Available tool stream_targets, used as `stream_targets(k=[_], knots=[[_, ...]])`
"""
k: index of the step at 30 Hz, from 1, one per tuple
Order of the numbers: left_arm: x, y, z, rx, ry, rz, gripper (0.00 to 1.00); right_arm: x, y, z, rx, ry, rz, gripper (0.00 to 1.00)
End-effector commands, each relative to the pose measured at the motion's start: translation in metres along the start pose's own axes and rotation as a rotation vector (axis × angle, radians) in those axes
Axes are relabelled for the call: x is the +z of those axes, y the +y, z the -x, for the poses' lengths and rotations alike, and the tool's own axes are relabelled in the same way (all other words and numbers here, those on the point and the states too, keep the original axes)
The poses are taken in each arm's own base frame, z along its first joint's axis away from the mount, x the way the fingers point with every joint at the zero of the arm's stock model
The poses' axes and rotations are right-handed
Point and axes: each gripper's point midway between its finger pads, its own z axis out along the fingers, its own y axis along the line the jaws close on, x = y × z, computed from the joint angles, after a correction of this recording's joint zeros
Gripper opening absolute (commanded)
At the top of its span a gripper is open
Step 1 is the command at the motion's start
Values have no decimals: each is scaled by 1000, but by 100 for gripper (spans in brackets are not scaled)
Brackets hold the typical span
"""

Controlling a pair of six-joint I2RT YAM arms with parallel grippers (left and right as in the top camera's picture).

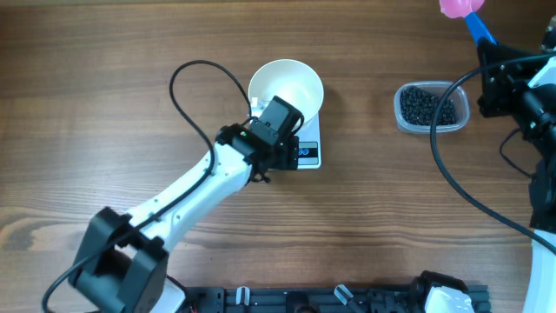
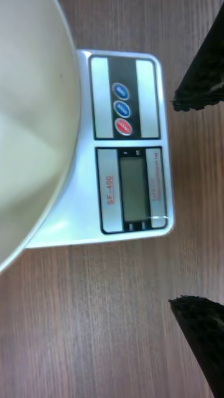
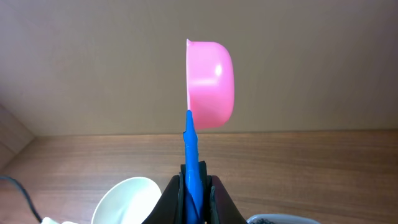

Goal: Scoop item into bowl and weigh 150g on scale

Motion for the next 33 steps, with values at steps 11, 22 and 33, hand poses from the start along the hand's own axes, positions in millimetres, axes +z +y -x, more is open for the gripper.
stream_targets(k=[11,22,33], knots=[[44,-21,0,71,23,-53,100,-2,1,3,11,-7,2,4],[56,-14,-1,149,22,-3,100,-2,1,3,12,-6,1,4],[59,-9,0,34,13,32,100,-2,1,3,12,-6,1,4]])
